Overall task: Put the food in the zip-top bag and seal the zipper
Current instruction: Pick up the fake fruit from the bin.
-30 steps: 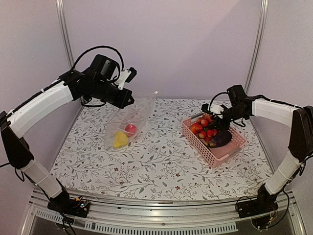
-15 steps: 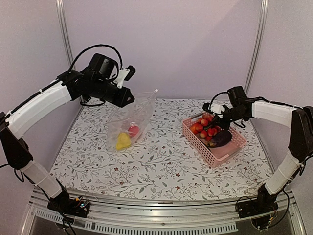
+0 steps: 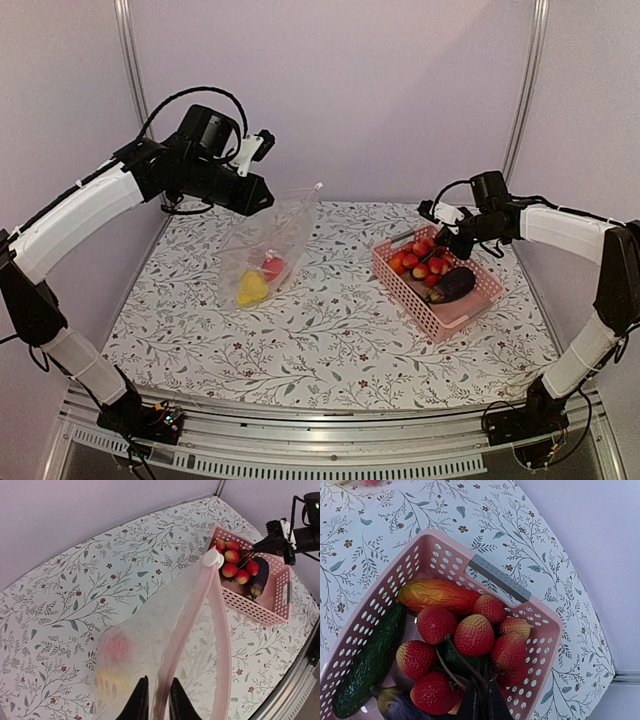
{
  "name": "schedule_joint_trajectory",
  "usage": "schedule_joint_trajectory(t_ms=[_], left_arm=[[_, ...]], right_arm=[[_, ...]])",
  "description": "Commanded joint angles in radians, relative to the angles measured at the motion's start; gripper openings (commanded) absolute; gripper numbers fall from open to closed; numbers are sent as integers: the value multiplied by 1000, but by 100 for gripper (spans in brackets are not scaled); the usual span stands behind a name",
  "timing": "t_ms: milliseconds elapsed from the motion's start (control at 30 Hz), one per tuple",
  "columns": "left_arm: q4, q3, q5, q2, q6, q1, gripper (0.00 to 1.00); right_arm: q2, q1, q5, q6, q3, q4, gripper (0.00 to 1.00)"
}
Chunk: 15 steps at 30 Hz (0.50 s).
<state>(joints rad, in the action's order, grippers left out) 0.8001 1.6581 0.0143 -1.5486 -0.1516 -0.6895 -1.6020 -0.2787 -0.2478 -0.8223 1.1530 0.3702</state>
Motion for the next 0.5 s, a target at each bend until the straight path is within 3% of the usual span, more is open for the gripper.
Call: schedule_joint_trajectory(t_ms=[0, 133, 467], left_arm=[[60, 2, 18, -3, -4, -10, 9], [64, 13, 16, -2, -12, -17, 0], [-7, 50, 59, -37, -25, -34, 0]], right_arm=[[58, 4, -8, 28, 17, 22, 0], [96, 2, -24, 52, 75, 86, 0], [231, -70, -175, 138, 390, 315, 0]])
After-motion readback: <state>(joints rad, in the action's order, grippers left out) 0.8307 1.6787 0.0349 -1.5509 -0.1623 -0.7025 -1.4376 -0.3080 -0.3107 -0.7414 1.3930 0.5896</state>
